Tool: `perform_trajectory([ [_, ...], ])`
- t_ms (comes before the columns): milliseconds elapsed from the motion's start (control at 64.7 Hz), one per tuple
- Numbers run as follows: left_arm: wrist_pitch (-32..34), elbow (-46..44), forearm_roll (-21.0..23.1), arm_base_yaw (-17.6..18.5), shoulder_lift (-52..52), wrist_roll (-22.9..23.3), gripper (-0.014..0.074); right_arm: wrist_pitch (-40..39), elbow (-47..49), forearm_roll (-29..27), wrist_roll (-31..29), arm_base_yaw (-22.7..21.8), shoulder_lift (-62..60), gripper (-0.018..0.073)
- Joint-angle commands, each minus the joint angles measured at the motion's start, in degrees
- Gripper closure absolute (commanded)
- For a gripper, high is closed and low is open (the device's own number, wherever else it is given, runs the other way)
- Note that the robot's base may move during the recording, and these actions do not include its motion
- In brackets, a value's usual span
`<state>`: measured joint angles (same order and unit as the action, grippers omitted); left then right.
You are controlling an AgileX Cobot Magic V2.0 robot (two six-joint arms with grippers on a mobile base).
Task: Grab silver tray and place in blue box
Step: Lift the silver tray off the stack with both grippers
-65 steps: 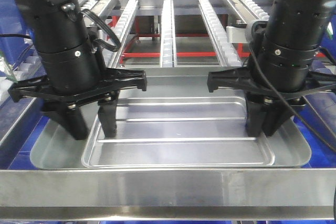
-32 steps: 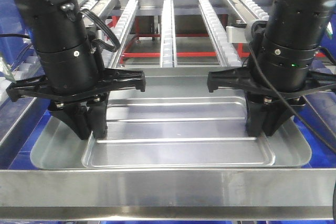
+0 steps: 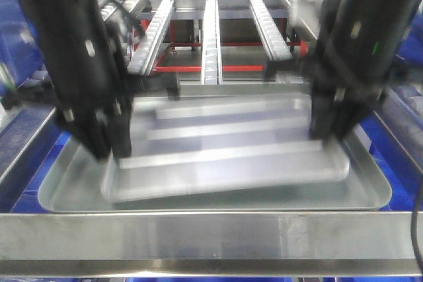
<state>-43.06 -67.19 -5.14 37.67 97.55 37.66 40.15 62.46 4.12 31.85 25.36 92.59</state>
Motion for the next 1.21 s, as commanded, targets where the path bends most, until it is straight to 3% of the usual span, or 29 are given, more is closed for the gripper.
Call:
perform_trajectory([
  [0, 0.25, -2.09, -2.29, 0.33, -7.12, 3.66, 0.0611, -0.92, 1.98, 0.55, 0.96, -0.06, -6.09, 0.0501],
  [124, -1.99, -2.09, -5.22, 1.11, -11.7, 6.12, 0.0611, -0.18, 1.59, 0.55, 1.58, 0.01, -9.47, 0.0501],
  [232, -3.4, -1.31, -8.37, 3.84, -14.8, 8.95, 0.0612, -0.65, -0.72, 0.82, 2.94, 0.01, -13.07, 0.0501],
  [386, -3.38, 3.5, -21.6, 11.7, -19.79, 24.58, 0.0612, -4.81, -7.83, 3.54, 5.28, 2.78, -19.79, 0.0501],
  [510, -3.53, 8.38, -31.39, 18.33, -22.95, 32.26, 0.0612, -10.62, -14.12, 7.39, 9.41, 6.29, -24.97, 0.0501],
  [680, -3.53, 14.86, -40.28, 25.64, -27.27, 43.95, 0.0611, -16.73, -20.18, 13.17, 11.24, 9.72, -31.71, 0.0501],
  [773, -3.53, 17.47, -41.03, 27.73, -29.3, 46.29, 0.0611, -17.12, -22.24, 15.06, 11.29, 10.29, -33.48, 0.0501],
  [1190, -3.44, 18.92, -40.52, 27.85, -30.84, 46.28, 0.0612, -12.21, -22.48, 15.11, 18.02, 10.08, -33.24, 0.0501],
])
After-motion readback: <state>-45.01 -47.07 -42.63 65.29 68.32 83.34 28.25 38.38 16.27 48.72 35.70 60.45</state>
